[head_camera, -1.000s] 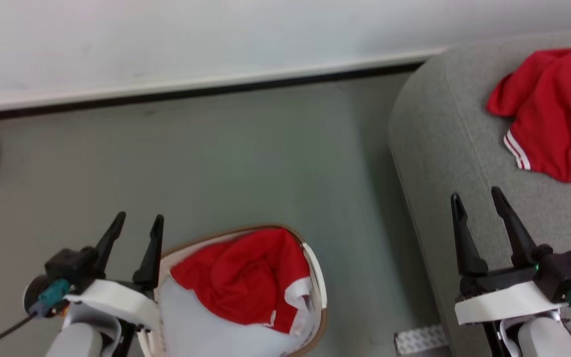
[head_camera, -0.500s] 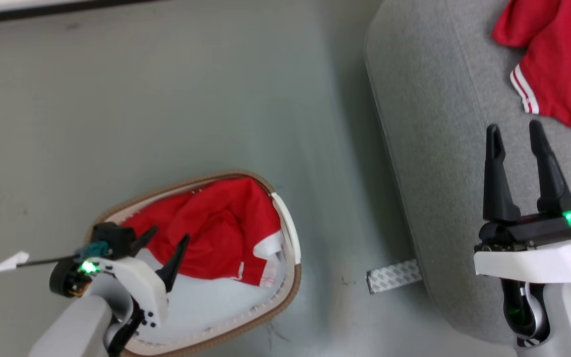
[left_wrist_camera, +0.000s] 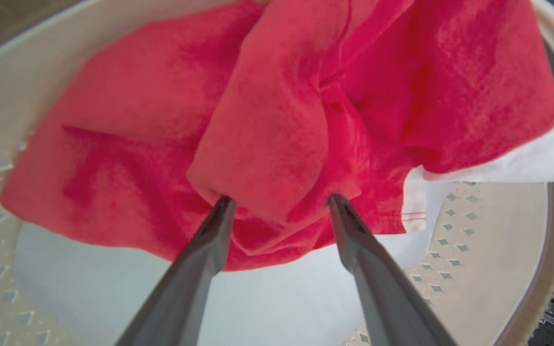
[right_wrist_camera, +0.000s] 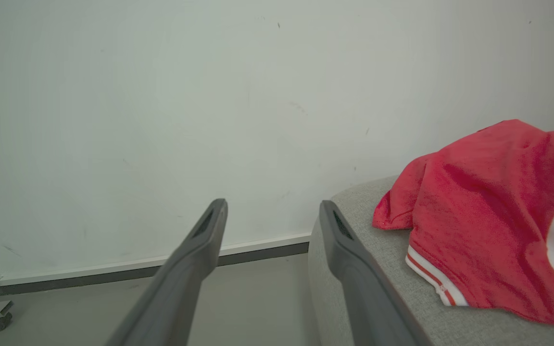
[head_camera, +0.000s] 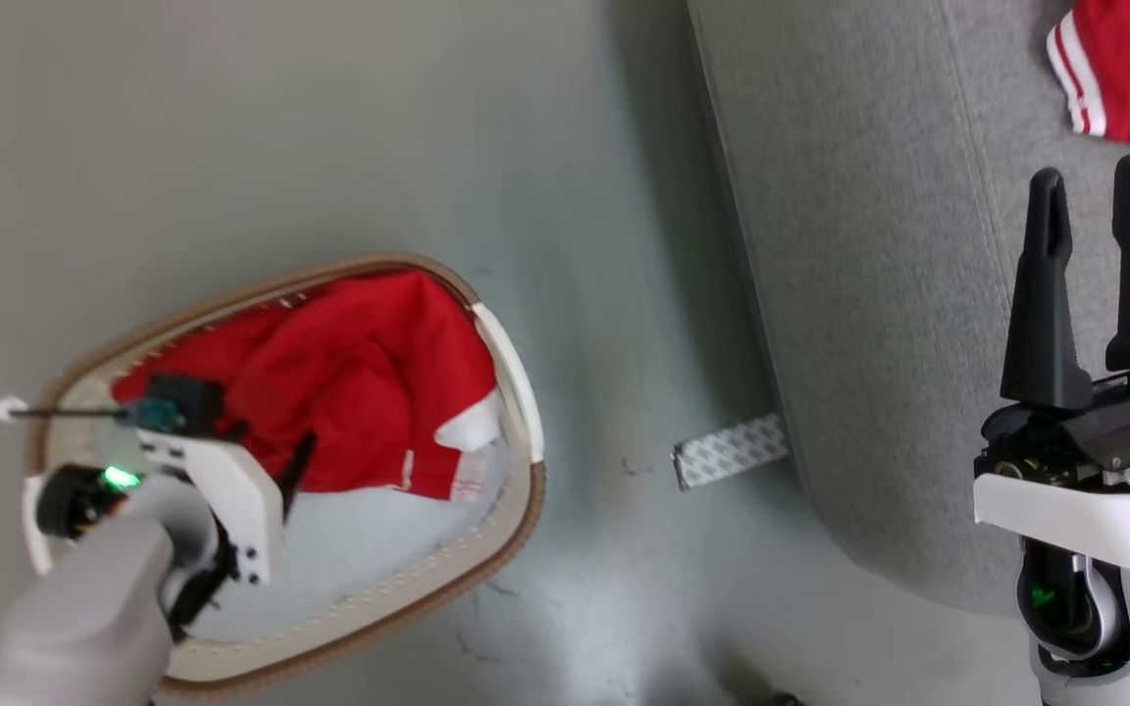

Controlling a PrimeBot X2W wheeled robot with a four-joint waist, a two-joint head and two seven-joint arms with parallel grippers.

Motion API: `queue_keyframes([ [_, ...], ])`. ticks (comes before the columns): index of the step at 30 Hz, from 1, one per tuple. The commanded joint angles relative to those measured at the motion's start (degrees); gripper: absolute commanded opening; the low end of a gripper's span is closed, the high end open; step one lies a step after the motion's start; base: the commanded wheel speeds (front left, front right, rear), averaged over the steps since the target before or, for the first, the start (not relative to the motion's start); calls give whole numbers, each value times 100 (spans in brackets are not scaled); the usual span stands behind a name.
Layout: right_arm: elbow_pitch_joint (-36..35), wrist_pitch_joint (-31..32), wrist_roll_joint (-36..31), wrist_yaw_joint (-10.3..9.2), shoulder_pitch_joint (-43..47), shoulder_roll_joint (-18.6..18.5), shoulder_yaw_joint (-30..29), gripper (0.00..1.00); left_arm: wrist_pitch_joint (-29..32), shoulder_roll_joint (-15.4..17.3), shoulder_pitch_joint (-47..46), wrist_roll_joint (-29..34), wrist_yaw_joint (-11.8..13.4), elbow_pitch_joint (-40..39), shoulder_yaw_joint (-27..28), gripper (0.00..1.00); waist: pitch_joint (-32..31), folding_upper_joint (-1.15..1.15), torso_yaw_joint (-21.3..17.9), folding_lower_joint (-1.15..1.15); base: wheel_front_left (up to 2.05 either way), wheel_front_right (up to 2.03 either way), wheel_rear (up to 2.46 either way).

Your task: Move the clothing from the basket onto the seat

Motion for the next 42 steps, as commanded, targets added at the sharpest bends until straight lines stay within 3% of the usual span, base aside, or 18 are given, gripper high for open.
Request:
queue_keyframes([
  [1, -62, 0, 31, -13, -85, 2, 19, 100, 4, 56, -126, -37, 11, 42, -20, 100, 219, 0, -160, -1, 0, 0, 0],
  [11, -324, 0, 396, -13, -18, 3, 174, 100, 1, 274, -767, -271, 11, 605, -395, 100, 636, 0, -501, -1, 0, 0, 0],
  [12, -332, 0, 420, -13, -12, 2, 190, 100, -18, 282, -802, -282, 11, 660, -421, 49, 651, 0, -529, -1, 0, 0, 0],
  [13, -342, 0, 445, -13, 3, 2, 200, 100, -58, 272, -831, -297, 11, 686, -451, 11, 659, 0, -550, -1, 0, 0, 0],
  [14, -351, 0, 454, -13, 17, 2, 210, 100, -96, 268, -859, -308, 11, 704, -485, 0, 665, 0, -566, -1, 0, 0, 0],
  [29, -151, 0, 347, -13, -51, 1, 139, 100, -442, 21, -926, -592, 11, 779, -1038, 0, 345, 0, -390, -1, 0, 0, 0],
  [42, 414, 0, -400, -13, 165, -2, -56, 100, -1287, -667, -234, -836, 11, 343, -1640, 0, -1361, 0, 368, -1, 0, 0, 0],
])
